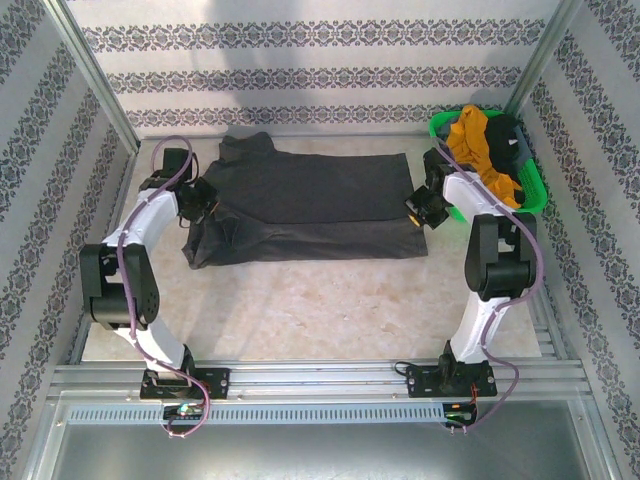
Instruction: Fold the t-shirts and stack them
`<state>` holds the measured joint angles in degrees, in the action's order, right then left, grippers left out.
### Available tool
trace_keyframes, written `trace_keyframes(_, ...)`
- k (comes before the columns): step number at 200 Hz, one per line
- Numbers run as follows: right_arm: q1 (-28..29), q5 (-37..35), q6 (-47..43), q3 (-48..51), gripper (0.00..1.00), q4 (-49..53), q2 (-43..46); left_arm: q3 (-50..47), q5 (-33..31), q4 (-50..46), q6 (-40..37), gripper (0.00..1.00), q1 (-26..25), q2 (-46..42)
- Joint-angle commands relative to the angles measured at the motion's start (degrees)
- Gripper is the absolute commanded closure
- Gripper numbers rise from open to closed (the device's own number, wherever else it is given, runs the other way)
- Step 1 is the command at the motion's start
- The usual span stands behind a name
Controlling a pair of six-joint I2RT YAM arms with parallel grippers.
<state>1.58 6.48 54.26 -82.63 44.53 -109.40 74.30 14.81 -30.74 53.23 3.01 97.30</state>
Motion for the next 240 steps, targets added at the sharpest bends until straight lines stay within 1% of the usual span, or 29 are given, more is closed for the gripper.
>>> trace_keyframes(1, -0.8, -0.4, -0.6, -3.3, 1.00, 0.9, -2.5, 2.6, -0.3, 1.0, -2.7, 1.00, 1.0, 2.5)
trace_keyframes(20, -0.9, 1.5, -2.4, -6.2, 1.00, 1.6, -5.3, 4.1, -0.8, 1.1, -4.1, 1.00, 1.4, 4.6)
trace_keyframes(24, -0.9, 1.9, -2.8, -6.7, 1.00, 1.8, -5.9, 4.4, -0.8, 1.0, -4.6, 0.98, 1.5, 5.0)
trace_keyframes(34, -1.3, 3.0, -4.0, -7.8, 1.00, 2.1, -7.0, 5.3, -0.8, 0.7, -5.8, 0.85, 1.8, 6.1)
trace_keyframes(41, -1.6, 4.0, -4.6, -8.1, 1.00, 2.2, -7.4, 6.0, -0.9, 0.1, -6.7, 0.69, 2.0, 6.8)
trace_keyframes(51, -2.2, 4.8, -5.6, -8.5, 0.82, 3.3, -7.5, 7.0, -1.8, -1.8, -8.0, 0.46, 2.3, 7.2)
trace_keyframes(55, -2.4, 4.7, -6.1, -8.4, 0.75, 3.7, -7.1, 7.3, -2.3, -2.6, -8.6, 0.39, 2.4, 7.0)
trace_keyframes(60, -2.7, 4.0, -6.6, -7.9, 0.69, 4.0, -6.1, 7.3, -3.0, -3.4, -9.4, 0.35, 2.4, 6.5)
trace_keyframes(65, -2.9, 3.4, -7.4, -7.3, 0.64, 4.0, -4.8, 6.9, -3.9, -3.9, -9.9, 0.32, 2.4, 5.6)
trace_keyframes(69, -3.0, 2.8, -8.1, -6.6, 0.61, 3.8, -3.7, 6.3, -4.5, -4.1, -10.5, 0.31, 2.4, 4.7)
trace_keyframes(80, -3.2, 1.6, -9.7, -4.5, 0.58, 3.5, -0.3, 3.6, -5.7, -4.5, -11.1, 0.32, 2.6, 1.4)
trace_keyframes(99, -3.3, 1.4, -11.9, 0.2, 0.57, 2.8, 4.7, -3.7, -6.4, -5.6, -10.4, 0.36, 3.1, -4.9)
trace_keyframes(116, -3.3, 3.7, -12.9, 6.3, 0.57, 0.7, 8.4, -11.2, -6.4, -6.9, -8.8, 0.43, 3.8, -9.9)
trace_keyframes(137, -3.3, 6.1, -12.4, 13.9, 0.55, -2.7, 12.1, -19.7, -3.5, -5.8, -6.2, 0.46, 6.1, -13.4)
trace_keyframes(164, -3.3, 6.5, -12.7, 18.9, 0.51, -4.9, 13.5, -24.4, 0.5, -2.6, -4.5, 0.43, 9.8, -13.2)
trace_keyframes(193, -3.5, 7.2, -13.0, 19.9, 0.51, -6.7, 10.4, -24.2, 2.2, 1.6, -4.0, 0.43, 10.6, -8.8)
trace_keyframes(210, -3.4, 7.7, -12.6, 19.3, 0.51, -7.3, 8.2, -24.1, 3.2, 4.0, -3.2, 0.47, 10.6, -5.7)
trace_keyframes(240, -3.4, 6.5, -12.5, 16.6, 0.55, -5.5, 4.9, -23.5, 2.1, 6.8, -2.9, 0.56, 10.7, -2.2)
